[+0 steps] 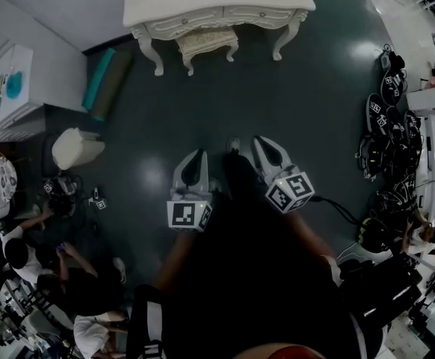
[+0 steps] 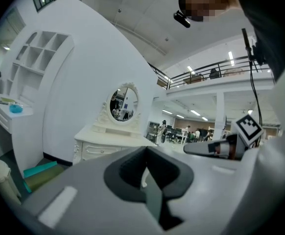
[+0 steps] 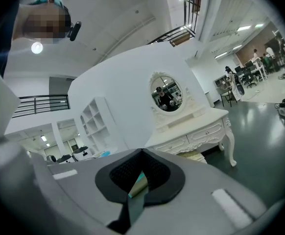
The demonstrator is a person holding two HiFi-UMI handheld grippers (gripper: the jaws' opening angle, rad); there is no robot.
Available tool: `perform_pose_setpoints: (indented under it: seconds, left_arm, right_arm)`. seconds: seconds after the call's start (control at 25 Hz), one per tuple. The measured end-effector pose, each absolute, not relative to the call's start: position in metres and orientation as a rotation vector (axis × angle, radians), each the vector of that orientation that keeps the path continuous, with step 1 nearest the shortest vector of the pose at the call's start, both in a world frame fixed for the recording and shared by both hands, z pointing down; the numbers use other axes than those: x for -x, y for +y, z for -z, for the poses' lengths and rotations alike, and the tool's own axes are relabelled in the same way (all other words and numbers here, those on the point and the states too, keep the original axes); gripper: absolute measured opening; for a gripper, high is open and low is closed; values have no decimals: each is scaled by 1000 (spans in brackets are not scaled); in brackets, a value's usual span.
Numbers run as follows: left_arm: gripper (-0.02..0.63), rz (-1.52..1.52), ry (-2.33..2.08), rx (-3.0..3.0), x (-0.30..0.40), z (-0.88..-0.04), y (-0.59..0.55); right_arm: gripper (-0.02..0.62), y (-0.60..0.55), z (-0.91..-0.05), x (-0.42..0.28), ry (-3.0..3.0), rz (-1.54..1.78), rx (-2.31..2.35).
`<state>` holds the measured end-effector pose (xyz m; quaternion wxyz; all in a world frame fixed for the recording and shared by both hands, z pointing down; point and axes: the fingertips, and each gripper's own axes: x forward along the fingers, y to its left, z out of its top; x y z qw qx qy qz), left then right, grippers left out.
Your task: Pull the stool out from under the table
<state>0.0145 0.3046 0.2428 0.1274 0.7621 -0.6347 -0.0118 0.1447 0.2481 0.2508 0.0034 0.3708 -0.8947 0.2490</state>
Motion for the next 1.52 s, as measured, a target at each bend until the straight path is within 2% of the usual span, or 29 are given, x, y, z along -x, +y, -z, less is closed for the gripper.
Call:
perform_pose_setpoints:
  seconds: [0.8, 1.52]
  left_arm:
    - [6, 8, -1937, -2148, -11, -237, 106]
    - [6, 23, -1821, -2185, 89, -283, -50]
  right_arm:
    - [-3, 42, -270, -131, -2808, -902, -1091]
    - [-2, -94, -338, -40, -2694, -1045, -1261]
